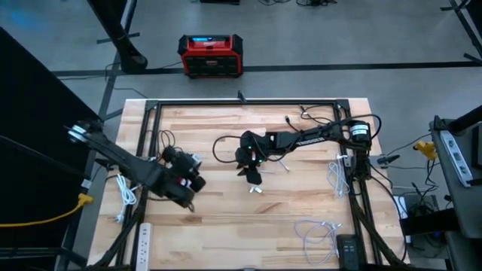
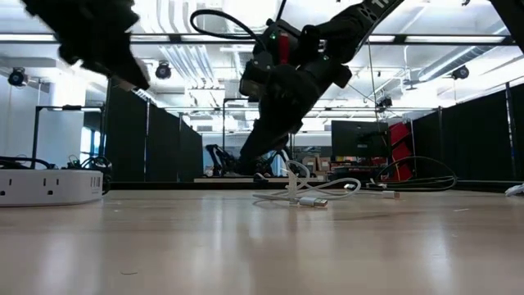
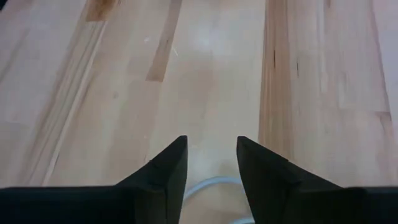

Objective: Insert USB
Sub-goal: Insert the white charger adapter into the top white outlet extension

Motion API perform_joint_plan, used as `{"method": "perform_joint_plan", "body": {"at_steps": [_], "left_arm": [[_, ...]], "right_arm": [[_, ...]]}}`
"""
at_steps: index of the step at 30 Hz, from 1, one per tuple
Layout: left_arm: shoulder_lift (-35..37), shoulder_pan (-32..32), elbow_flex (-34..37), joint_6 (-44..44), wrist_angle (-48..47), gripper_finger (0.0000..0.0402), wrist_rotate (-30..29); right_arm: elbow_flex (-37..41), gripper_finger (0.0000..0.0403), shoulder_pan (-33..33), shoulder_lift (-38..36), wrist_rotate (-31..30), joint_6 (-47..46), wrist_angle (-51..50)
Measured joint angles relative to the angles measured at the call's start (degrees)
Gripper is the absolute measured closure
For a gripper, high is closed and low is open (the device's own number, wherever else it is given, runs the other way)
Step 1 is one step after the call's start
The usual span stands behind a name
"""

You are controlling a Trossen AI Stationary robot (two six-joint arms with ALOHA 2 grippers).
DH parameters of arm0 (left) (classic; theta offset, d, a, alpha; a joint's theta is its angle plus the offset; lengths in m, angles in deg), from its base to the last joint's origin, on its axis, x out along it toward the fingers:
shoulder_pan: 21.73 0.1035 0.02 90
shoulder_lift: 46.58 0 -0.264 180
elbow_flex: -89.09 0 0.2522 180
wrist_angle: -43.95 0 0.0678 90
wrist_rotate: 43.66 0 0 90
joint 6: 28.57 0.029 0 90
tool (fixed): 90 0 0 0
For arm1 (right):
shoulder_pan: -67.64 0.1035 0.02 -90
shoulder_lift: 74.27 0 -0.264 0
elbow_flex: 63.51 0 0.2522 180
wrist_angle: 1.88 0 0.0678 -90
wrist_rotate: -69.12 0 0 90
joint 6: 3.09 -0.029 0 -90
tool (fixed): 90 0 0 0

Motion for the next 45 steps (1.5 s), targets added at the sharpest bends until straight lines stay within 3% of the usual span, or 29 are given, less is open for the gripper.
{"method": "perform_joint_plan", "body": {"at_steps": [6,10,19,23,30,36,40,45], "left_arm": [[10.9,0.0,13.6,0.3,14.0,0.0244,-0.4],[15.9,0.0,19.3,0.4,17.9,0.0244,0.1],[22.5,0.0,23.0,-6.1,19.1,0.0244,-0.1],[24.1,-0.1,23.1,-3.9,22.2,0.0244,0.7],[26.6,-0.2,23.2,13.5,36.5,0.0244,12.3],[26.8,-0.2,23.2,23.2,49.5,0.0244,25.8],[26.3,-0.1,23.1,22.4,50.1,0.0244,27.2],[25.1,0.0,23.1,22.4,50.6,0.0244,26.4]], "right_arm": [[0.3,0.0308,0.0,0.0,0.0,0.0,0.4],[0.3,0.0320,0.0,0.0,0.0,0.0,0.8],[0.3,0.0345,0.0,0.0,0.2,-0.1,3.0],[0.3,0.0351,0.3,-0.1,0.2,-0.4,6.3],[0.0,0.0352,0.4,-0.1,0.2,5.6,11.8],[-3.5,0.0332,1.8,-0.1,0.2,28.9,12.6],[-7.4,0.0311,3.7,-0.1,-0.6,34.6,12.8],[-10.8,0.0268,5.5,-0.1,-3.2,34.9,12.6]]}}
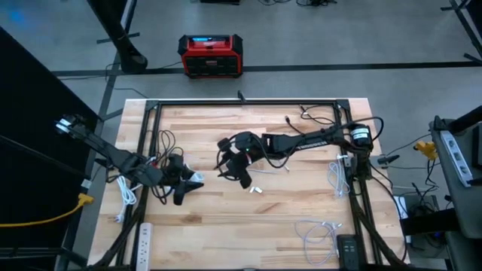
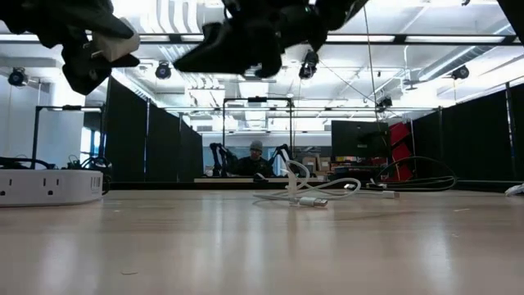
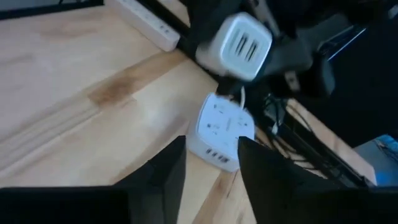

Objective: Insert USB
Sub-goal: Insert the white charger adapter into the top white outlet extension

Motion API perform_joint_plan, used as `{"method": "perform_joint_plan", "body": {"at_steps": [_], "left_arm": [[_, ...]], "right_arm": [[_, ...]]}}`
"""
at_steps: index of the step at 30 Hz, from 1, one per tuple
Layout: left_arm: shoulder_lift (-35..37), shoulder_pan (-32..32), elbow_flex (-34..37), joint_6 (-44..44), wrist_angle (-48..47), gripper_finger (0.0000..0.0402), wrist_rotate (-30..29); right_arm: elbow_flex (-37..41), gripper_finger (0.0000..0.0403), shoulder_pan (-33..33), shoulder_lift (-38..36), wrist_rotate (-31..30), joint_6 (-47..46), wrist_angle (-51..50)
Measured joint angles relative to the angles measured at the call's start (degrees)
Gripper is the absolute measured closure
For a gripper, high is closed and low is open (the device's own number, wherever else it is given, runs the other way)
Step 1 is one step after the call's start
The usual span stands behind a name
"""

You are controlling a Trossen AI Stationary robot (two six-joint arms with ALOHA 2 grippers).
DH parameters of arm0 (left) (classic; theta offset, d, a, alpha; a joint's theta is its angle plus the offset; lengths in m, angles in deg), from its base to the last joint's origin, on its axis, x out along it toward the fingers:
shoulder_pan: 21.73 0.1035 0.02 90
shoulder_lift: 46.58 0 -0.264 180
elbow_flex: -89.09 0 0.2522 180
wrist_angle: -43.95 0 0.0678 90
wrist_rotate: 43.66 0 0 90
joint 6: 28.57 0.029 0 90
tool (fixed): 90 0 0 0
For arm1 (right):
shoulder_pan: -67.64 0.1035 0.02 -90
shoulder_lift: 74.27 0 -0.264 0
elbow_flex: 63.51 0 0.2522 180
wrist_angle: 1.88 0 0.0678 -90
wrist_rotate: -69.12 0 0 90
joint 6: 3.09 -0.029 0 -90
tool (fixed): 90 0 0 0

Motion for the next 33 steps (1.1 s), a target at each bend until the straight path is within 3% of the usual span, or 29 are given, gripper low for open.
{"method": "perform_joint_plan", "body": {"at_steps": [8,17,24,33], "left_arm": [[0.0,0.0,0.0,0.6,1.7,0.0244,-6.1],[0.8,0.0,0.0,2.2,9.3,0.0244,-8.2],[1.8,-0.1,0.0,5.7,11.1,0.0244,-4.2],[1.8,0.0,0.0,-1.8,6.6,0.0244,3.9]], "right_arm": [[-0.5,0.0214,-0.2,0.0,-1.6,-1.4,-0.2],[-0.4,0.0229,-0.2,0.0,-0.6,1.9,9.2],[-0.3,0.0232,-0.6,0.0,0.5,-0.8,15.9],[-0.3,0.0209,0.9,0.0,0.4,19.3,13.3]]}}
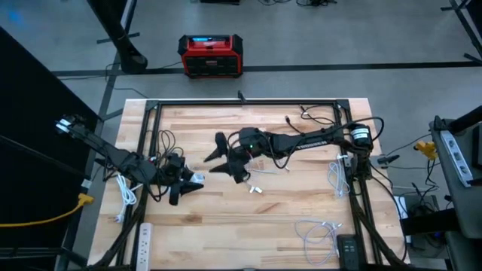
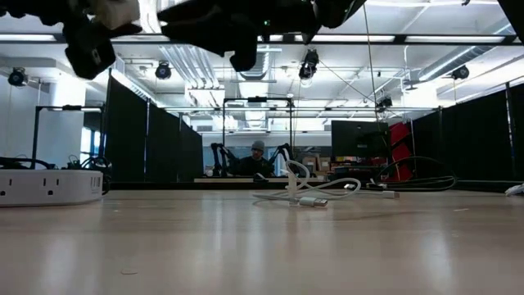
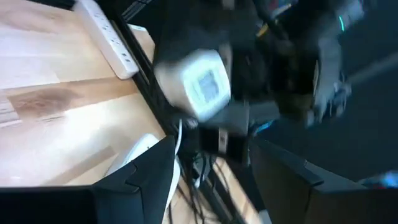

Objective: Insert USB
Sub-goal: Insert the white charger adapter into the top white outlet extension

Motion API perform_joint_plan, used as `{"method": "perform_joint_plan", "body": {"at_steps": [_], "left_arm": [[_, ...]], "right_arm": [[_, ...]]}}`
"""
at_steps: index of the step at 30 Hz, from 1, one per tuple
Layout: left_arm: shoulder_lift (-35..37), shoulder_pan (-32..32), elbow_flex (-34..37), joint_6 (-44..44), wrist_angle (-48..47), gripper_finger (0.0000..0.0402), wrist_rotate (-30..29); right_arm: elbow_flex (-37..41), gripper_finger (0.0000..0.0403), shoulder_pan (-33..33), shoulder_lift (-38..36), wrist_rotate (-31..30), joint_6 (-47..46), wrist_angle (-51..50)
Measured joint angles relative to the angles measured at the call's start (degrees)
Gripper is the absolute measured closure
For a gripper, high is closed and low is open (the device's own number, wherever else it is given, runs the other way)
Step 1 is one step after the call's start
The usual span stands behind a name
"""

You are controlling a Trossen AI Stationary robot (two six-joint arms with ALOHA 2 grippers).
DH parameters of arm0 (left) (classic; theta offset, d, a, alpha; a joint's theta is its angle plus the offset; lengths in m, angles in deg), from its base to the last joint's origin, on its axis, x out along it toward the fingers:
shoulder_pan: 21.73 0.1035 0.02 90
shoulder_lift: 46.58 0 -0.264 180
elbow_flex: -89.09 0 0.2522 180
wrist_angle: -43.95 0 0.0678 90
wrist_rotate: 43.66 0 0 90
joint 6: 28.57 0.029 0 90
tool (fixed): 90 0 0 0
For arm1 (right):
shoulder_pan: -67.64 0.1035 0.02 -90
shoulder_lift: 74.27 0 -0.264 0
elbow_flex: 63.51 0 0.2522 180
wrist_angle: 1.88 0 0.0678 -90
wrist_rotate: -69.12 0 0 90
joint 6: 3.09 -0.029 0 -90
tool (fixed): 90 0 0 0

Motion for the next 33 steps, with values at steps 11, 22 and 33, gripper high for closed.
{"method": "perform_joint_plan", "body": {"at_steps": [11,22,33], "left_arm": [[-0.2,0.2,0.0,-4.8,-1.5,0.0244,2.2],[-1.4,0.4,0.0,-6.8,-1.3,0.0244,3.3],[-1.3,0.4,0.0,-4.2,-1.2,0.0244,-2.0]], "right_arm": [[-0.4,0.0198,4.7,0.0,0.1,12.3,0.3],[-3.7,0.0203,4.8,1.9,-1.5,8.9,-0.7],[-3.3,0.0201,2.7,1.9,-17.1,-7.0,-4.4]]}}
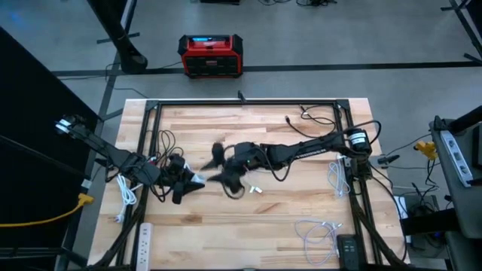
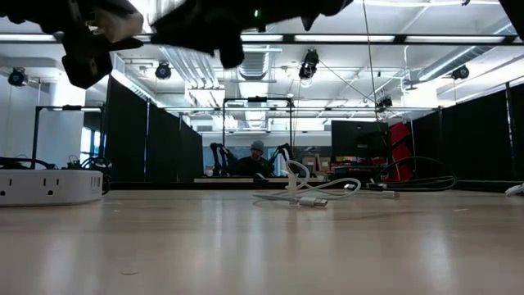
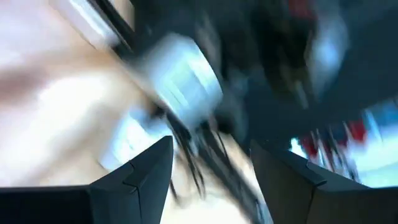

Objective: Insert USB
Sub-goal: Insert the white charger adapter into the top white outlet extension

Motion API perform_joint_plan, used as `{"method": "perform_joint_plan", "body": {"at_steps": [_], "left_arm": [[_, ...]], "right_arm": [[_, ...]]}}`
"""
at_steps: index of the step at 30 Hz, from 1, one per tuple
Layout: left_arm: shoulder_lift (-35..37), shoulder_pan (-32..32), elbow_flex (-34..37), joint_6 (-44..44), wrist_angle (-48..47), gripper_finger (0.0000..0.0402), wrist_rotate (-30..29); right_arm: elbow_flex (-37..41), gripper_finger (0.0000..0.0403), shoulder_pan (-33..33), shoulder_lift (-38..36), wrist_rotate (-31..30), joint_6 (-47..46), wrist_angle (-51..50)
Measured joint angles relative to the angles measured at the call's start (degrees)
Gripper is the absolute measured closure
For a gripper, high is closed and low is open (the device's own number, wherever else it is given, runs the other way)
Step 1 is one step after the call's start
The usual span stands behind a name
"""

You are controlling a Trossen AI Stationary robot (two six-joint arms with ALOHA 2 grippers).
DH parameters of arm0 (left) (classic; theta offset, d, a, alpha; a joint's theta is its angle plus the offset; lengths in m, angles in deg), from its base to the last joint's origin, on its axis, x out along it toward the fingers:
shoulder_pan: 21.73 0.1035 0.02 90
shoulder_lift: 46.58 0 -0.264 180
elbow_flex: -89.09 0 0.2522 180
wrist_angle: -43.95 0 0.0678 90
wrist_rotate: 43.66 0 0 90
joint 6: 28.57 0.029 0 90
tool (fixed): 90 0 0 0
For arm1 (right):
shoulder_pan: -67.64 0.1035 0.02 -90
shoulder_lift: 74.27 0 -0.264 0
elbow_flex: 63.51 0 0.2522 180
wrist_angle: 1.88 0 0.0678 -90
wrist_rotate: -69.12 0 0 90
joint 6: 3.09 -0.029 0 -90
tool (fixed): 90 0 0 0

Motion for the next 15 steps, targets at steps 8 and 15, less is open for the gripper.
{"method": "perform_joint_plan", "body": {"at_steps": [8,15], "left_arm": [[0.0,0.0,0.0,3.0,1.3,0.0244,-10.6],[0.0,0.0,0.0,7.8,4.5,0.0244,-19.7]], "right_arm": [[2.0,0.0204,-4.4,-0.4,12.6,-16.5,-8.6],[5.5,0.0210,0.9,0.6,13.7,-24.4,5.5]]}}
